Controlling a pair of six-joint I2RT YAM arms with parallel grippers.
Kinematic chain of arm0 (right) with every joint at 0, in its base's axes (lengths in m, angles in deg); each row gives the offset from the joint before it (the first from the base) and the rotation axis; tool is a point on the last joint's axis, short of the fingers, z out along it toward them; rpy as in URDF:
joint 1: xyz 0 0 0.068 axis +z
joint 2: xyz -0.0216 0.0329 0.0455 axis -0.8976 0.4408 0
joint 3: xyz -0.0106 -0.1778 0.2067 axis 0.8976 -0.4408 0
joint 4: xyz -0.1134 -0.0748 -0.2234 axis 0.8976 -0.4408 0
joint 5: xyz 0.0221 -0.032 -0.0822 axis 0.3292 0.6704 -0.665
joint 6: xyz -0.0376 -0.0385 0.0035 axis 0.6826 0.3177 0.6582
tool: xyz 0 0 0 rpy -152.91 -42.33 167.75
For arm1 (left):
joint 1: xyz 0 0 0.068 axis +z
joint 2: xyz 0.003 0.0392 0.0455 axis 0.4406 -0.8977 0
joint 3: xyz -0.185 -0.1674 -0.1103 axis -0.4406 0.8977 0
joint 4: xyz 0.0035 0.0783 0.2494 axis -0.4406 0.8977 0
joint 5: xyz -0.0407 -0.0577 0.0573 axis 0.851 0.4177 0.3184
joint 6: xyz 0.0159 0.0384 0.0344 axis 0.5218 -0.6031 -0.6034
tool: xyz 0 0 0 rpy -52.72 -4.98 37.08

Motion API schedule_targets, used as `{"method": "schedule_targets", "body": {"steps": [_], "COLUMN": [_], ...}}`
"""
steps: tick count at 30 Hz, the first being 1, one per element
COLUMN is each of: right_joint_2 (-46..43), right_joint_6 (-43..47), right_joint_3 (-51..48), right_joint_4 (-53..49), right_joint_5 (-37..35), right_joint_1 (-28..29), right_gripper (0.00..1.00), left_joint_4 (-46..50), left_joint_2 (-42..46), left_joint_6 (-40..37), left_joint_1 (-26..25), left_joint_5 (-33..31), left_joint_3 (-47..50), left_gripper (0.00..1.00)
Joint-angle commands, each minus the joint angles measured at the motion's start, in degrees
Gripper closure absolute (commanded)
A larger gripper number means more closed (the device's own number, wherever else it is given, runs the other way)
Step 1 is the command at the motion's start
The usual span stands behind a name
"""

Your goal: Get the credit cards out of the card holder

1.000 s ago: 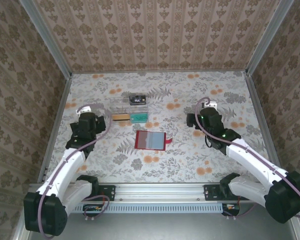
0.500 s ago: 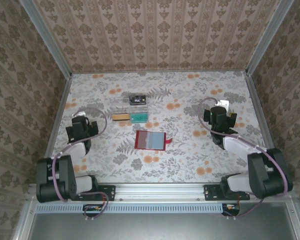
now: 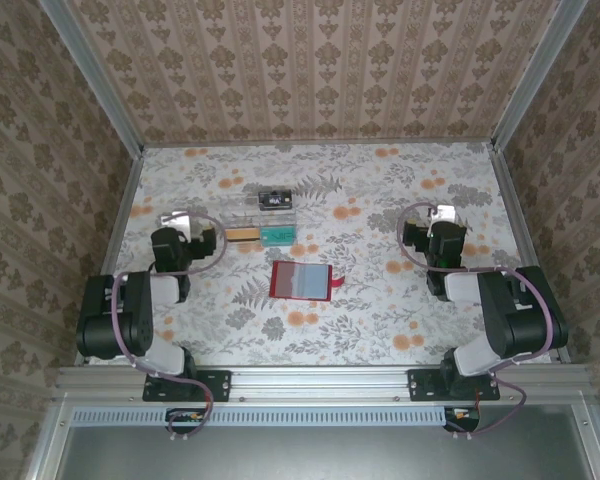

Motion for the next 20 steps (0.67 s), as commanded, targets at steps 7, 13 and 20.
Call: {"method": "schedule_targets", "body": {"steps": [7, 13, 20], "right_joint_2": [0.48, 0.45, 0.43], "right_joint_6": [0.78, 0.82, 0.78], "right_joint_3": [-0.58, -0.59, -0.55], "right_joint_4": [6.44, 6.44, 6.33], "right_joint_5": [2.76, 2.74, 2.73], "right_joint_1": [-0.43, -0.43, -0.43], "right_gripper": [0.00, 0.00, 0.00], "left_joint_4": [-2.80, -2.93, -3.01], "left_joint_2": [-0.53, -0.47, -0.48], "left_joint_6": [-2.60, -2.93, -2.96], "left_joint_1": [-0.74, -0.98, -1.20], "left_joint_5": [1.48, 0.78, 0.49], "left_joint_3": [-1.27, -1.23, -1.23], "left_gripper": [0.00, 0.00, 0.00]}}
